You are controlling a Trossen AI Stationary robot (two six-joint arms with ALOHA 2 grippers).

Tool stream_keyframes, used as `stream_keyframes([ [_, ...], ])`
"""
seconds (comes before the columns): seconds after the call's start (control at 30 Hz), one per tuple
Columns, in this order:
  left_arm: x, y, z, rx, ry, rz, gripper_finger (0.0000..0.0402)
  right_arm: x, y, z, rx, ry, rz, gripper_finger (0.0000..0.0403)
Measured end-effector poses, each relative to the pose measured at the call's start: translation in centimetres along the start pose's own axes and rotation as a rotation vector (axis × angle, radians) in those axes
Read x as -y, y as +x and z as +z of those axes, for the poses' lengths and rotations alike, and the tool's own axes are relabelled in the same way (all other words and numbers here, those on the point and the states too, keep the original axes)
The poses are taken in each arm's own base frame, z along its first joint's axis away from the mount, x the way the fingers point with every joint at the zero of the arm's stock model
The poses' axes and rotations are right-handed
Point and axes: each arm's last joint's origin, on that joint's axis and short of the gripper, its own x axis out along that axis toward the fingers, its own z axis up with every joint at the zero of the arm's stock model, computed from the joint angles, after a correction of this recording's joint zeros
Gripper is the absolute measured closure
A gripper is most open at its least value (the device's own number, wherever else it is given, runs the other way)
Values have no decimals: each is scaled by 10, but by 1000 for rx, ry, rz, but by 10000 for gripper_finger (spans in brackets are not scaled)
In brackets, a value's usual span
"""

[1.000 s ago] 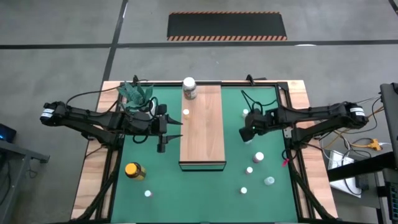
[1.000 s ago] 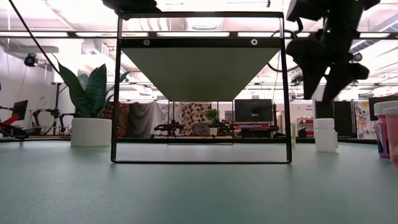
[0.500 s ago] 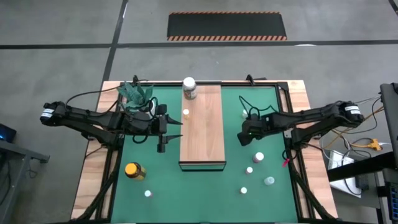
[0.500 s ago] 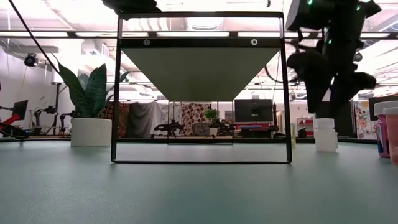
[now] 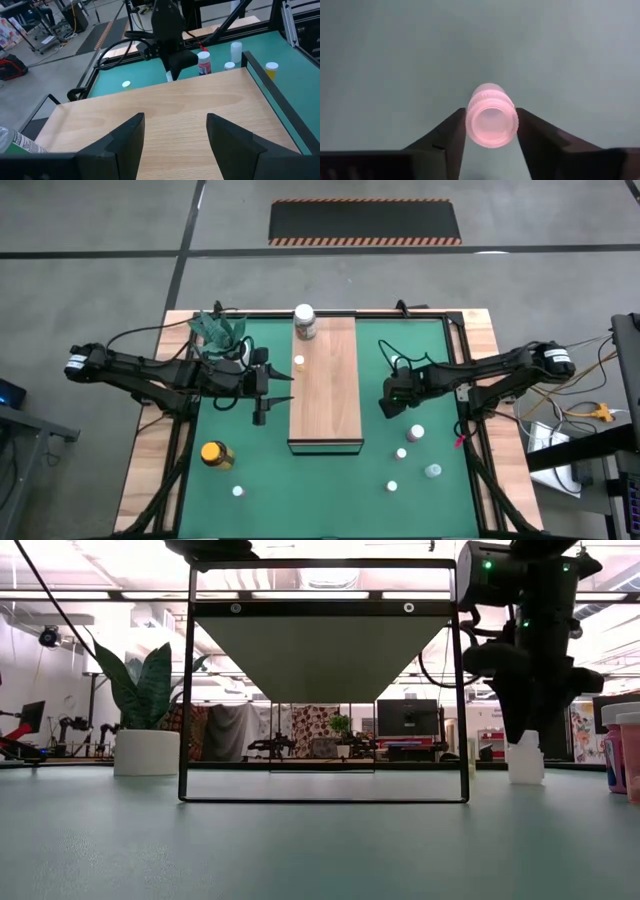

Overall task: Pick and place medicine bottles onto shelf by color
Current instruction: Put the white pill bottle on the shelf

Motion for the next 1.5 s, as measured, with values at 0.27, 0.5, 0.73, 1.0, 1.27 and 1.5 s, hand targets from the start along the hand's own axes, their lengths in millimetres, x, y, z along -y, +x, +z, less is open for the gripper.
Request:
stream_keyframes([
  [0.27, -2, -6, 0, -5, 25, -1, 205, 0, -13, 0, -33, -2, 62, 273],
  [0.5, -2, -10, -2, -2, 25, -1, 205, -13, -82, 15, 54, -42, 124, 264],
  [0.73, -1, -9, -8, -20, 31, -5, 205, -36, -134, 35, 168, -122, 170, 271],
  [1.0, 1, -7, -14, -37, 35, -8, 205, -69, -147, 53, 151, -252, 128, 271],
  [1.27, 1, -7, -14, -37, 47, -8, 205, -92, -168, 66, 175, -321, 153, 270],
  [1.5, 2, -6, -17, -47, 66, -10, 205, -112, -166, 74, 161, -393, 180, 269],
])
